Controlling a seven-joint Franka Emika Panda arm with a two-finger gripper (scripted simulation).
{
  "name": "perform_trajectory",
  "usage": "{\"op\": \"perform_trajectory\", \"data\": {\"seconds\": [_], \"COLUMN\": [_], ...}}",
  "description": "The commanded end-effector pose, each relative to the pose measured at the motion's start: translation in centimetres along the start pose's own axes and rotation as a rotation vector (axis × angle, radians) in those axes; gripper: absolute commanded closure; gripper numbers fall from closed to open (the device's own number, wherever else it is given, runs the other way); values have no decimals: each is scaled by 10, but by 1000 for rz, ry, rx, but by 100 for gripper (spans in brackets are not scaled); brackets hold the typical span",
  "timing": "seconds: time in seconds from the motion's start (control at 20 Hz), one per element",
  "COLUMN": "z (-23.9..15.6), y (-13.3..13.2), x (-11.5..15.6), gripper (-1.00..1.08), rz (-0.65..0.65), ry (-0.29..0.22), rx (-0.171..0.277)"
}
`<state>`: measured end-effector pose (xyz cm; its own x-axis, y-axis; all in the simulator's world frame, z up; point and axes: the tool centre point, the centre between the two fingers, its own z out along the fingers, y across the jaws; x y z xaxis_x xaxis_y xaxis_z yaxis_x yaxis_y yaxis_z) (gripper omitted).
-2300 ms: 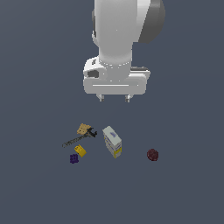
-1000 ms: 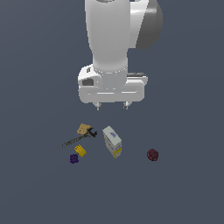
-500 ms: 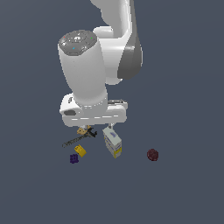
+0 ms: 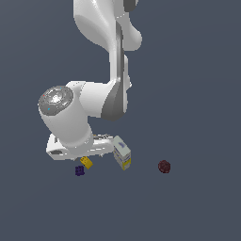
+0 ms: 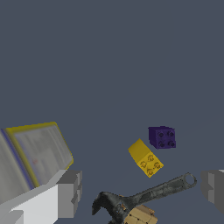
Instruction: Pick up a designated object from a clutter of objects.
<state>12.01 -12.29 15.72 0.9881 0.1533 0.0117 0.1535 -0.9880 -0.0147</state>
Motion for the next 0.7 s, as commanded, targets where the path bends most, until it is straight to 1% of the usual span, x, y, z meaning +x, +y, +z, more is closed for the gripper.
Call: {"op": "perform_trajectory", "data": {"seconds": [0.0,0.3,0.65], "z": [21,59,82], "y": [18,49,66], "x": [3,4,2], "gripper": [-92,-92,-92], "rz": [-20,-54,-75], "ry": [-2,-8,-12], "rx": [-4,-10,-14]}}
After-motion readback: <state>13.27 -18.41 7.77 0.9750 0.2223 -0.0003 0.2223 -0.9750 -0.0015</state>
